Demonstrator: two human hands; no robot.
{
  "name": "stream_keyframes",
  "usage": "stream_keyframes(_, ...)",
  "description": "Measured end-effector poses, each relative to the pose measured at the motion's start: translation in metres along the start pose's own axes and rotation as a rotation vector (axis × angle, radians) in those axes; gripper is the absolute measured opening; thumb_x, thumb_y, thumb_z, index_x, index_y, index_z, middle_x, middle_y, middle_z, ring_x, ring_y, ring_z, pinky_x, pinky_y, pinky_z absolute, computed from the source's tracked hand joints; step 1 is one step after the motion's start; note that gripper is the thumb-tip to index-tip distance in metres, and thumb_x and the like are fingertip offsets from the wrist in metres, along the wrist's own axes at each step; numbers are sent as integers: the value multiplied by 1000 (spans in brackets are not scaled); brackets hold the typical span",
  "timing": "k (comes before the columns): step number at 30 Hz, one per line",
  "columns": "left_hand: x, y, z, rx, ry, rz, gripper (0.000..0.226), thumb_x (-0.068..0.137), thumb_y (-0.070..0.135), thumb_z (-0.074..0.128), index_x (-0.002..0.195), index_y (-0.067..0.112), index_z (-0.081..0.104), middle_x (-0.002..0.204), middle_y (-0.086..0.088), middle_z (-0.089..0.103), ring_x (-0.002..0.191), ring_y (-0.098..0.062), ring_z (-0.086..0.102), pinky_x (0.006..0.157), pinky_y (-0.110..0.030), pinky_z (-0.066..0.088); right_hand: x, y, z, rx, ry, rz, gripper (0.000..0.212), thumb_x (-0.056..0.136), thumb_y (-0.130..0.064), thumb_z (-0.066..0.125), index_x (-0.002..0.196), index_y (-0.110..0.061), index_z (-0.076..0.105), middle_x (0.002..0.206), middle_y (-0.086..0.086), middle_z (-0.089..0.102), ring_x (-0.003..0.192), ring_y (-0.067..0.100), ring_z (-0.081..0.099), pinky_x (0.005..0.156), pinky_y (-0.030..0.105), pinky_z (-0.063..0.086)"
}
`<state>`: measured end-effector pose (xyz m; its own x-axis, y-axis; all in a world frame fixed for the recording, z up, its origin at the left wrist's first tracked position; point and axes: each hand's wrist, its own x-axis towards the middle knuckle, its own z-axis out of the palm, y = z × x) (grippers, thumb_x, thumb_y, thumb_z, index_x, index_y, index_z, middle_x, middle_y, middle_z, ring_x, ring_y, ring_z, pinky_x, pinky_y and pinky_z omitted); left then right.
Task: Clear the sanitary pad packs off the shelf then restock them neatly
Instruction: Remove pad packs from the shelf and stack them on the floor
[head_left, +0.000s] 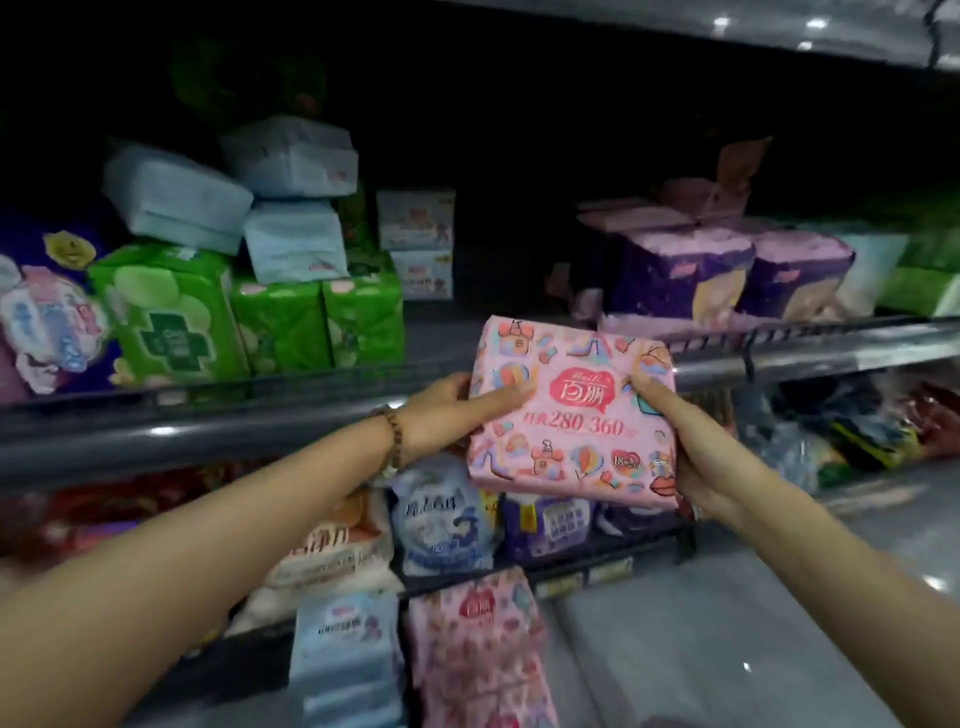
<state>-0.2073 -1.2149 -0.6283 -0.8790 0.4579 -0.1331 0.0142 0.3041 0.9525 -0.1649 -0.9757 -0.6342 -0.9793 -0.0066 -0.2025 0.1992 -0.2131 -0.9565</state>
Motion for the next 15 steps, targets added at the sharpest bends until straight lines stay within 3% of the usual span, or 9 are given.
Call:
stream_keyframes(3, -27, -58, 35, -33, -25, -111, 59, 68, 67, 68, 110, 26, 62, 97, 10, 73, 85, -6, 70, 75, -24, 56, -15, 57, -11, -30, -1, 186, 50, 70, -44, 64, 111, -16, 66, 104, 13, 73, 89, 26, 72, 77, 43, 59)
stream_keyframes(6, -51, -119, 69, -64, -32, -242, 39, 83, 56, 55, 107, 26, 61, 79, 17, 69, 63, 6, 64, 59, -14, 50, -27, 113, -22, -59, -8, 373, 44, 73, -43, 63, 106, -14, 67, 101, 13, 74, 86, 26, 73, 77, 41, 59)
stream_keyframes(8, -64, -160, 90, -92, -59, -349, 63, 72, 70, 55, 118, 27, 59, 88, 14, 72, 79, 0, 67, 72, -24, 56, -33, 149, -27, -80, -14, 492, 35, 82, -41, 60, 102, -13, 67, 92, 12, 75, 77, 23, 73, 66, 35, 61)
stream_keyframes(11, -77, -225, 114, -192, -58, -577, 104, 52, 87, 60, 138, 33, 41, 127, 1, 62, 107, -15, 64, 78, -32, 57, -35, 203, -30, -122, -6, 626, 34, 86, -42, 59, 97, -12, 68, 84, 12, 75, 68, 23, 73, 56, 30, 58)
stream_keyframes(13, -85, -260, 126, -263, -39, -702, 115, 43, 91, 61, 140, 34, 36, 132, 2, 57, 107, -19, 63, 71, -32, 58, -34, 236, -32, -150, -13, 697, 41, 81, -46, 63, 101, -10, 69, 89, 14, 75, 74, 24, 73, 64, 32, 59)
stream_keyframes(15, -94, -270, 136, -318, -51, -776, 111, 45, 89, 60, 137, 29, 41, 125, 2, 62, 102, -19, 64, 66, -30, 57, -32, 265, -34, -192, -33, 748, 58, 74, -49, 68, 112, -6, 67, 101, 17, 73, 90, 30, 72, 82, 40, 58)
